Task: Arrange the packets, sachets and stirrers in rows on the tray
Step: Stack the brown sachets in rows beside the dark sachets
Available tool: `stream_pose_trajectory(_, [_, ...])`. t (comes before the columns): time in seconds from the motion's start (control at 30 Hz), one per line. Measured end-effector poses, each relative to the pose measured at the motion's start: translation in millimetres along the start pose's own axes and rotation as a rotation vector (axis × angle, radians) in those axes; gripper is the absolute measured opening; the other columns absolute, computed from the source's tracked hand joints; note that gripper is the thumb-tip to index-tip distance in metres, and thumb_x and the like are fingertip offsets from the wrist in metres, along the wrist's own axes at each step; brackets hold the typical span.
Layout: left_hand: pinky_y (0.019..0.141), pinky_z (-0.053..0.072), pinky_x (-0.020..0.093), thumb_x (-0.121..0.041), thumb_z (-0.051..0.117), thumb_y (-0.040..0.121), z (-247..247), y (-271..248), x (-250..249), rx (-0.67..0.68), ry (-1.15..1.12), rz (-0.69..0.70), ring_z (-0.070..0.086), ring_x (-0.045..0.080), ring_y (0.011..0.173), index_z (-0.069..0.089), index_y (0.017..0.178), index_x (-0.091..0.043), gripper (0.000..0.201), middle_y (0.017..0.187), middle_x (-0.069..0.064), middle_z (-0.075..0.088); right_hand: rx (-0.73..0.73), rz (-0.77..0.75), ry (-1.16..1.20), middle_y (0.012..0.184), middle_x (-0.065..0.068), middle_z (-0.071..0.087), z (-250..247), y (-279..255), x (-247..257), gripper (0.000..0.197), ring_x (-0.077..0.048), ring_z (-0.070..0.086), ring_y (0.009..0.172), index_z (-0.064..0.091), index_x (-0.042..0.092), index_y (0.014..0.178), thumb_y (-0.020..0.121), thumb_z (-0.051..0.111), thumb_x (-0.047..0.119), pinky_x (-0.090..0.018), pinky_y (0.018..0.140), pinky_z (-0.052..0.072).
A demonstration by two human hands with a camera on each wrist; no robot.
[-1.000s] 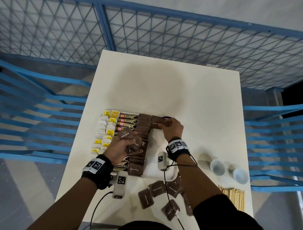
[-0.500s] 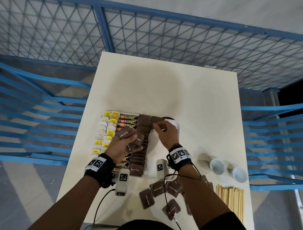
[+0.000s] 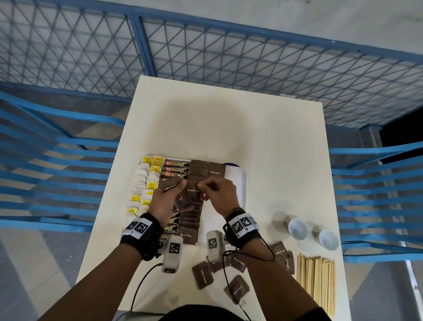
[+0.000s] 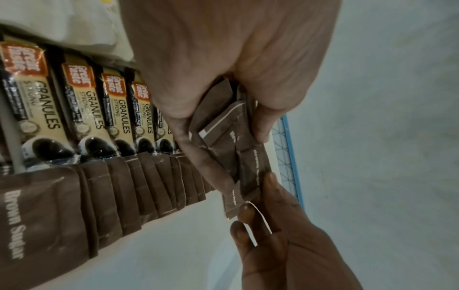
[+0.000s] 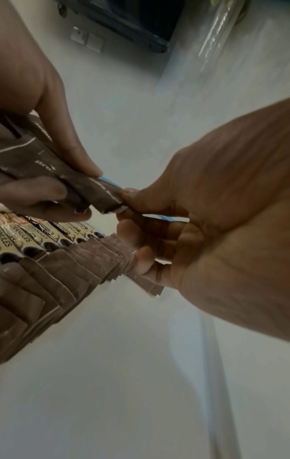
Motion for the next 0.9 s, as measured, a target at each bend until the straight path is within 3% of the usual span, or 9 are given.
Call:
stream_pose_trajectory(0.17, [0.065, 0.062, 0.047, -0.015, 0.072, 0.091, -2, -5, 4, 0.046, 0.077, -0.016, 0.076, 0.031, 0.087, 0.070, 0.114, -0.011, 0.023, 0.101, 0.013, 0.077, -0.031, 0.020, 0.041, 0.072, 0.005, 0.072, -8, -3, 4, 0.006, -0.009, 0.060, 0.054, 0.075, 0.024, 0.081, 0.086, 0.076, 0.021, -0.022, 0.063, 0.050])
stream_pose_trajectory(0.33, [0.062, 0.062, 0.046, -0.005, 0.074, 0.088, -8, -8, 10, 0.044, 0.143, 0.040, 0.075, 0.030, 0.084, 0.072, 0.114, -0.005, 0.026, 0.098, 0.014, 0.076, -0.041, 0.047, -0.009, 0.074, 0.008, 0.073, -8, -5, -3, 0.006, -0.003, 0.060, 0.059, 0.073, 0.032, 0.083, 0.086, 0.076, 0.028, -0.028, 0.070, 0.055])
stream_pose_trajectory(0.43, [0.063, 0.062, 0.046, -0.004, 0.073, 0.089, -9, -7, 13, 0.048, 0.148, 0.063, 0.075, 0.030, 0.089, 0.071, 0.116, -0.005, 0.027, 0.100, 0.014, 0.077, 0.013, 0.105, -0.041, 0.077, 0.005, 0.074, 2, -9, -13, 0.011, -0.010, 0.066, 0.066, 0.070, 0.032, 0.086, 0.083, 0.076, 0.041, -0.035, 0.073, 0.059])
stream_pose_trajectory(0.53, [0.064, 0.063, 0.047, -0.004, 0.073, 0.089, -9, -6, 14, 0.042, 0.155, 0.053, 0.075, 0.033, 0.090, 0.072, 0.115, -0.005, 0.025, 0.100, 0.014, 0.077, 0.081, 0.117, -0.088, 0.079, 0.005, 0.073, 8, -11, -16, 0.015, -0.017, 0.069, 0.072, 0.071, 0.023, 0.087, 0.082, 0.078, 0.035, -0.040, 0.073, 0.060])
stream_pose_trajectory(0.6, [0.065, 0.063, 0.049, -0.005, 0.073, 0.090, -12, -5, 16, 0.027, 0.144, 0.029, 0.075, 0.034, 0.091, 0.070, 0.116, -0.004, 0.026, 0.101, 0.014, 0.076, 0.077, 0.101, -0.084, 0.077, 0.004, 0.073, 5, -7, -11, 0.014, -0.016, 0.068, 0.070, 0.071, 0.021, 0.086, 0.082, 0.079, 0.031, -0.037, 0.071, 0.059])
stream_pose_trajectory(0.7, [0.068, 0.062, 0.051, -0.007, 0.072, 0.091, -17, -1, 18, 0.006, 0.114, -0.021, 0.073, 0.034, 0.092, 0.068, 0.117, 0.000, 0.027, 0.101, 0.017, 0.072, 0.019, 0.107, -0.083, 0.082, 0.001, 0.074, -9, 4, -9, 0.011, -0.008, 0.066, 0.065, 0.070, 0.023, 0.086, 0.084, 0.079, 0.028, -0.018, 0.064, 0.053])
stream_pose_trajectory(0.73, [0.068, 0.062, 0.051, -0.008, 0.071, 0.092, -18, 0, 18, 0.001, 0.107, -0.038, 0.072, 0.035, 0.092, 0.067, 0.117, 0.000, 0.026, 0.102, 0.018, 0.071, -0.017, 0.121, -0.098, 0.084, 0.002, 0.074, -16, 10, -12, 0.011, -0.008, 0.066, 0.068, 0.068, 0.027, 0.084, 0.084, 0.078, 0.031, -0.017, 0.066, 0.052])
stream_pose_trajectory(0.8, [0.068, 0.063, 0.052, -0.005, 0.067, 0.094, -20, 2, 18, -0.004, 0.098, -0.070, 0.071, 0.038, 0.093, 0.069, 0.114, -0.001, 0.020, 0.104, 0.020, 0.070, -0.094, 0.179, -0.117, 0.088, 0.003, 0.075, -28, 21, -22, 0.011, -0.014, 0.069, 0.078, 0.067, 0.030, 0.085, 0.085, 0.077, 0.034, -0.026, 0.078, 0.056])
stream_pose_trajectory(0.9, [0.068, 0.063, 0.051, 0.002, 0.061, 0.095, -21, 4, 18, 0.008, 0.103, -0.105, 0.070, 0.041, 0.091, 0.069, 0.114, -0.002, 0.021, 0.105, 0.021, 0.070, -0.161, 0.247, -0.188, 0.094, 0.001, 0.073, -40, 32, -34, 0.016, -0.020, 0.069, 0.084, 0.071, 0.017, 0.100, 0.090, 0.073, 0.029, -0.027, 0.082, 0.051])
Point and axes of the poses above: each hand's wrist, its own y-axis towards the middle knuckle, its own z-axis out of the palm, x = y × z, the point moved 6 cm from there along y, towards the middle knuckle
